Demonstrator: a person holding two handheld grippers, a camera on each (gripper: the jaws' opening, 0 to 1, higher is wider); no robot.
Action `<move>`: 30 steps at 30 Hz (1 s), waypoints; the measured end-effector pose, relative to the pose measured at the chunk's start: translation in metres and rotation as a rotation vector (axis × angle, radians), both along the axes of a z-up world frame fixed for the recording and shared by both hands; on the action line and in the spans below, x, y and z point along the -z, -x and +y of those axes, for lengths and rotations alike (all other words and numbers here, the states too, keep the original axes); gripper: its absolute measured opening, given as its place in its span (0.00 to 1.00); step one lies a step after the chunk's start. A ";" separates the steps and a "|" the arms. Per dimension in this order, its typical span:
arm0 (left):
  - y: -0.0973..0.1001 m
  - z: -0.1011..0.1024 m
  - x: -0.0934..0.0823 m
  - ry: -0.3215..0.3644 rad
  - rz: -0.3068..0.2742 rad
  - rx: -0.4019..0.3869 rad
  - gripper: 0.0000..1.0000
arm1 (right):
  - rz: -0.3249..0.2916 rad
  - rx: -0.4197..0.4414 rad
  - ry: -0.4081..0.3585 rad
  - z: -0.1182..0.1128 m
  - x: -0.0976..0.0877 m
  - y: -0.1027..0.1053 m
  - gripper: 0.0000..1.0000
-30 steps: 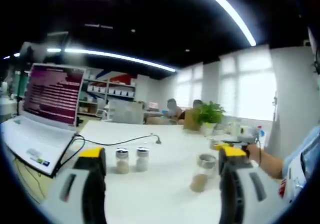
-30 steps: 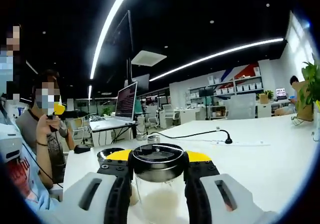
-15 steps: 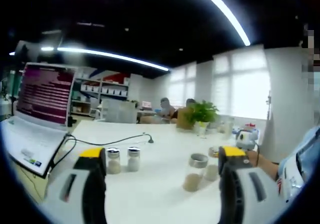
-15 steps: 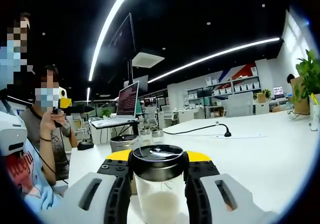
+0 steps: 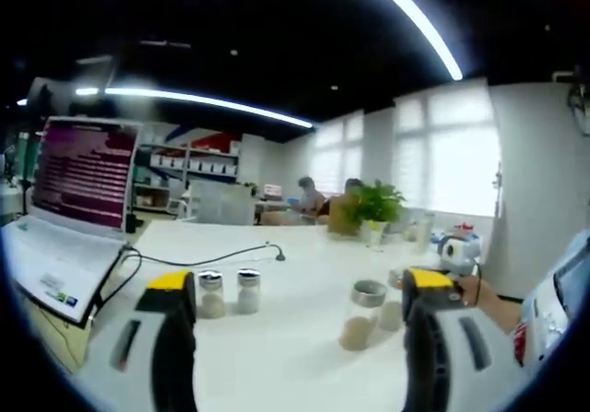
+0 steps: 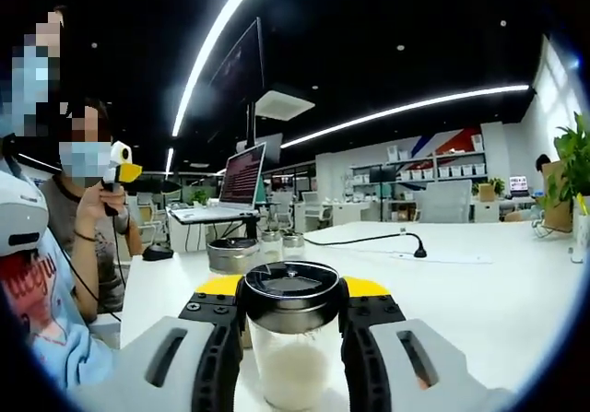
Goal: Rotate the seasoning bottle until the label or dispensing opening points toward the visible target arrow and the bottle remains upright within the marked orientation range
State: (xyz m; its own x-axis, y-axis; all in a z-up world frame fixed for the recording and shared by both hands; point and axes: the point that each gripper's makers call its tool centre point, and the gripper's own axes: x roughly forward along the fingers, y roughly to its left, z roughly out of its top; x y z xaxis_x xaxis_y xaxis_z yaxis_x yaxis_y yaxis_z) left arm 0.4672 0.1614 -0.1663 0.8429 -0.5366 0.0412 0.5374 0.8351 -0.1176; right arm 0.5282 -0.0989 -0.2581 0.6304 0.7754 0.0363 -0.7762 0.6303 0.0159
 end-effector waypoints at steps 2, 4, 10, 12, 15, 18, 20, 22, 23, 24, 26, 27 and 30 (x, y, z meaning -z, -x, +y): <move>0.002 0.001 -0.001 0.003 -0.006 -0.009 0.99 | -0.008 0.006 -0.018 0.000 0.000 0.000 0.39; 0.003 0.002 -0.001 0.002 -0.008 -0.013 0.99 | -0.016 0.009 -0.025 0.000 0.000 0.001 0.39; 0.001 0.005 -0.001 0.002 -0.008 -0.010 0.98 | -0.029 0.015 -0.038 0.000 0.000 0.001 0.39; -0.001 0.008 -0.001 0.002 -0.006 -0.016 0.98 | -0.066 0.006 -0.023 0.001 0.000 0.003 0.39; -0.002 0.013 -0.002 0.006 -0.003 -0.019 0.98 | -0.078 -0.008 -0.047 -0.001 0.001 0.003 0.39; -0.003 0.016 -0.003 0.009 -0.003 -0.029 0.98 | -0.069 -0.015 -0.045 0.000 0.001 0.002 0.39; -0.002 0.016 -0.002 0.007 -0.003 -0.035 0.98 | -0.060 -0.021 -0.052 0.000 0.001 0.002 0.39; -0.002 0.016 -0.002 0.003 -0.005 -0.035 0.98 | -0.056 -0.023 -0.052 0.000 0.001 0.002 0.39; -0.002 0.016 -0.002 0.003 -0.005 -0.034 0.98 | -0.053 -0.026 -0.050 0.000 0.001 0.002 0.39; -0.002 0.016 -0.002 0.003 -0.004 -0.033 0.98 | -0.052 -0.031 -0.045 0.000 0.001 0.002 0.39; -0.002 0.015 -0.001 0.002 -0.002 -0.032 0.98 | -0.046 -0.040 -0.037 0.001 0.002 0.001 0.39; -0.002 0.014 -0.001 -0.002 -0.001 -0.031 0.98 | -0.043 -0.046 -0.035 0.001 0.002 0.001 0.39; -0.003 0.013 0.001 -0.007 0.003 -0.027 0.97 | -0.039 -0.057 -0.034 0.001 0.002 0.001 0.39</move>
